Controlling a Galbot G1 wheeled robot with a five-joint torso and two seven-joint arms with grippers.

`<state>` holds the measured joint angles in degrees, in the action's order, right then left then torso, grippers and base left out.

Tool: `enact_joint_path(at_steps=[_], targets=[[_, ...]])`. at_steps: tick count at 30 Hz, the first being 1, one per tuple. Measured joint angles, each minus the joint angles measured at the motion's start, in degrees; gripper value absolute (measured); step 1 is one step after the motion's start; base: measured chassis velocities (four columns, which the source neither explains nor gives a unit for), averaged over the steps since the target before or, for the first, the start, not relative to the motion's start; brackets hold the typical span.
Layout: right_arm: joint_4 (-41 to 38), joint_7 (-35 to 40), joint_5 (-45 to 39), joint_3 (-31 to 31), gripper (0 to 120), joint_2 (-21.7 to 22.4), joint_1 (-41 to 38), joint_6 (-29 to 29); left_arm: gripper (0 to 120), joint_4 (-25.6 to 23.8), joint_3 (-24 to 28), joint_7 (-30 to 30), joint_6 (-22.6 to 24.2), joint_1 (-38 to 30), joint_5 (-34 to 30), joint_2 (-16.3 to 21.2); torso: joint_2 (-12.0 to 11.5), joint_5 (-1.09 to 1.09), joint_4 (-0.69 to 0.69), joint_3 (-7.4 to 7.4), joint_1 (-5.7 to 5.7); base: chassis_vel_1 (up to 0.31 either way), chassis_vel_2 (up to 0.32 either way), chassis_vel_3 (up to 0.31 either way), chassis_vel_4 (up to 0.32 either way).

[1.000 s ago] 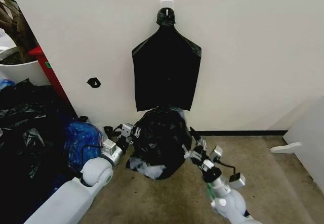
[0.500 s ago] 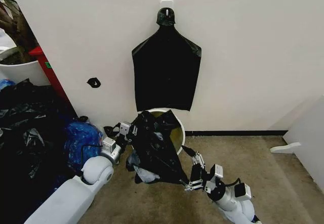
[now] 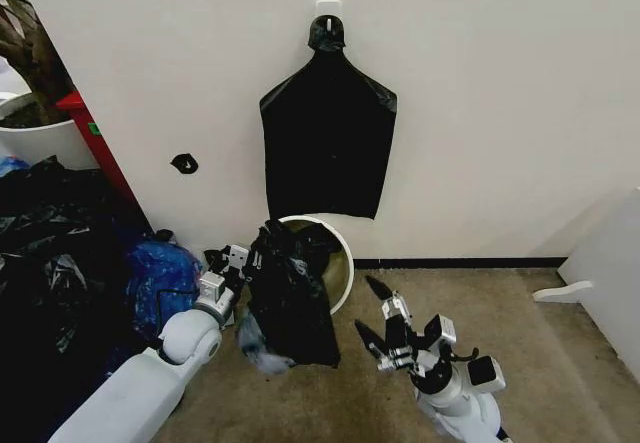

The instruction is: Place the garbage bag over the trash bin.

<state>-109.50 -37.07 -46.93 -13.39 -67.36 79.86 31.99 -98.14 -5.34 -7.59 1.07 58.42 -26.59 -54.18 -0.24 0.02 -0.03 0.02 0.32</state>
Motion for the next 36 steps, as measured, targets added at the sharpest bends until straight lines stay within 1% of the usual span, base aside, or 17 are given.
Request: enact_joint_path(at_steps=[2, 3, 5, 7, 8, 9, 10, 12, 15, 17, 24, 25, 26, 30, 32, 33, 36], targets=[[-3.5, 7.6, 6.3, 0.8, 100, 0.7, 1.1, 0.9, 1, -1.3, 0.0, -0.3, 0.1, 0.3, 0.0, 0.5, 0.0, -0.01, 0.02, 0.00, 0.00, 0.000, 0.000, 0.000, 0.000], [-3.5, 7.6, 6.3, 0.8, 100, 0.7, 1.1, 0.9, 1, -1.3, 0.0, -0.3, 0.1, 0.3, 0.0, 0.5, 0.0, -0.01, 0.02, 0.00, 0.00, 0.000, 0.000, 0.000, 0.000], [-7.4, 14.4, 13.9, 2.0, 100, 1.8, 2.8, 0.8, 1, -2.7, 0.1, -0.4, 0.1, 0.6, 0.1, 1.0, 0.0, 0.00, 0.03, 0.00, 0.00, 0.000, 0.000, 0.000, 0.000], [-9.3, 16.9, 17.5, 2.8, 100, 2.6, 3.9, 0.0, 1, -3.5, 0.3, -0.4, -0.6, 0.7, 0.4, 1.2, 0.0, 0.00, 0.03, 0.00, 0.00, 0.000, 0.000, 0.000, 0.000], [-10.9, 19.3, 19.4, 3.9, 100, 3.4, 4.8, -1.5, 1, -3.8, 0.4, 0.0, -1.7, 0.7, 1.0, 1.3, 0.0, 0.01, 0.03, 0.00, 0.00, 0.000, 0.000, 0.000, 0.000], [-13.6, 24.9, 20.7, 6.7, 100, 4.7, 6.1, -5.7, 1, -4.0, 0.7, 1.6, -4.3, 0.8, 2.4, 1.5, 0.0, 0.00, 0.03, 0.00, 0.00, 0.000, 0.000, 0.000, 0.000], [-13.6, 24.9, 20.7, 6.7, 100, 4.7, 6.1, -5.7, 1, -4.0, 0.7, 1.6, -4.3, 0.8, 2.4, 1.5, 0.0, 0.00, 0.03, 0.00, 0.00, 0.000, 0.000, 0.000, 0.000], [-16.3, 33.4, 19.6, 10.1, 100, 5.7, 6.3, -11.9, 1, -4.2, 1.0, 3.3, -7.1, 0.7, 4.2, 1.8, 0.0, 0.00, 0.03, -0.01, 0.00, 0.000, 0.000, 0.000, 0.000], [-18.4, 41.2, 13.6, 12.7, 100, 5.8, 4.8, -18.7, 1, -4.2, 1.4, 5.0, -9.6, 0.7, 5.9, 2.1, 0.0, -0.01, -0.01, -0.02, 0.00, 0.000, 0.000, 0.000, 0.000], [-18.5, 42.6, 9.9, 12.9, 100, 5.4, 3.4, -20.9, 1, -4.1, 1.5, 5.6, -10.7, 0.7, 6.6, 2.1, 0.0, -0.01, 0.00, -0.01, 0.00, 0.000, 0.000, 0.000, 0.000], [-16.8, 43.7, 5.8, 12.7, 99, 4.5, 1.4, -23.9, 1, -3.5, 1.7, 6.6, -12.6, 0.3, 8.0, 2.4, 0.0, 0.00, 0.01, -0.01, 0.00, 0.000, 0.000, 0.000, 0.000], [-16.8, 44.0, 5.1, 12.8, 93, 4.4, 1.3, -25.0, 1, -3.2, 1.8, 6.7, -12.7, 0.0, 8.2, 2.4, 0.0, -0.01, 0.01, -0.01, 0.00, 0.000, 0.000, 0.000, 0.000], [-16.8, 44.0, 5.1, 12.8, 93, 4.4, 1.3, -25.0, 1, -3.2, 1.8, 6.7, -12.7, 0.0, 8.2, 2.4, 0.0, -0.01, 0.01, -0.01, 0.00, 0.000, 0.000, 0.000, 0.000], [-16.9, 45.1, 4.9, 13.0, 78, 4.2, 0.9, -27.1, 1, -2.6, 2.1, 6.7, -12.8, -0.4, 8.3, 2.2, 0.0, -0.01, 0.01, -0.01, 0.00, 0.000, 0.000, 0.000, 0.000], [-16.5, 44.8, 6.9, 13.0, 67, 4.3, 0.9, -27.7, 1, -2.2, 2.2, 6.7, -12.8, -0.5, 8.6, 1.9, 0.0, 0.00, 0.01, -0.01, 0.00, 0.000, 0.000, 0.000, 0.000], [-16.5, 44.8, 6.9, 13.0, 67, 4.3, 0.9, -27.7, 1, -2.2, 2.2, 6.7, -12.8, -0.5, 8.6, 1.9, 0.0, 0.00, 0.01, -0.01, 0.00, 0.000, 0.000, 0.000, 0.000], [-15.8, 44.2, 9.9, 13.0, 57, 4.4, 1.0, -28.0, 1, -2.1, 2.3, 6.6, -12.7, -0.6, 8.8, 1.7, 0.0, -0.01, 0.01, -0.01, 0.00, 0.000, 0.000, 0.000, 0.000]])
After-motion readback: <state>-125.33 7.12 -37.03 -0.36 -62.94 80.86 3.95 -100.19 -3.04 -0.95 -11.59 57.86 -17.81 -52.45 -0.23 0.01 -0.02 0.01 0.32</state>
